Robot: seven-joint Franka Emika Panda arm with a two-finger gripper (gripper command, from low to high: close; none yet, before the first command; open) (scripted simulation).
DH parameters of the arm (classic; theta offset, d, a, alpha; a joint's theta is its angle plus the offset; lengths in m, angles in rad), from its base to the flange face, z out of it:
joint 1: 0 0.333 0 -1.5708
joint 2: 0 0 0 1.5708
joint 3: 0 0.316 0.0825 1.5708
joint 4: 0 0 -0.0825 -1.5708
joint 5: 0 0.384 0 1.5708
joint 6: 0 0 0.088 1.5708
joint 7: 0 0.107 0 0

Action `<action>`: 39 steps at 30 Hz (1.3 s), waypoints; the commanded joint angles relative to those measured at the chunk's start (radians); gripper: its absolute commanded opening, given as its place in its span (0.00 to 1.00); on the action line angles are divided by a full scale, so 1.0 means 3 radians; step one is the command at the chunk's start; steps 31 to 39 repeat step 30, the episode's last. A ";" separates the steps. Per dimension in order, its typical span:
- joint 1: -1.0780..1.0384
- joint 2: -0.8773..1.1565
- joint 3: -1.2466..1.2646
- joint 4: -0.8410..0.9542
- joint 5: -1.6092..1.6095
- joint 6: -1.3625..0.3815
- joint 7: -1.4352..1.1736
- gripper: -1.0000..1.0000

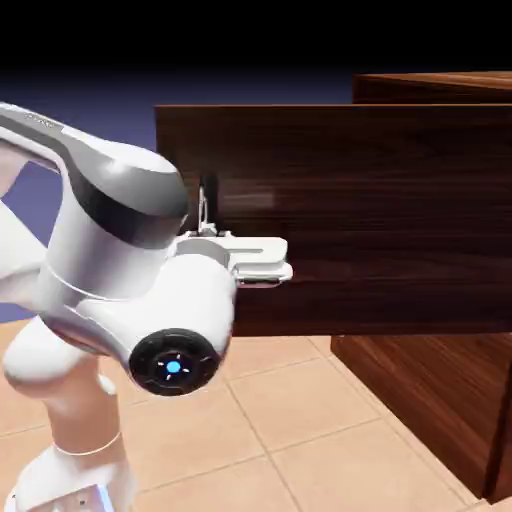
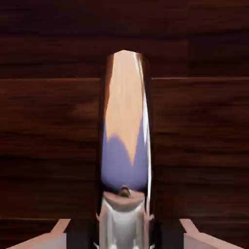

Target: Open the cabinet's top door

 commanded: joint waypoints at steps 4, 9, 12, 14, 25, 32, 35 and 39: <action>0.0335 0.0483 -0.0386 0.0472 -0.0148 -0.0414 -0.0286 0.00; 0.0654 0.1087 -0.0808 0.0985 -0.0265 -0.0913 -0.0717 0.00; 0.0737 0.1450 -0.0980 0.1239 -0.0321 -0.1193 -0.1020 0.00; 0.0912 0.1649 -0.1209 0.1367 -0.0350 -0.1341 -0.1190 0.00; 0.2214 0.1561 -0.2454 0.1472 -0.0393 -0.1322 -0.1124 0.00; 0.2818 0.1182 -0.2888 0.1563 -0.0447 -0.1170 -0.0818 0.00; 0.2818 0.1182 -0.2888 0.1563 -0.0447 -0.1170 -0.0818 0.00; 0.2818 0.1182 -0.2888 0.1563 -0.0447 -0.1170 -0.0818 0.00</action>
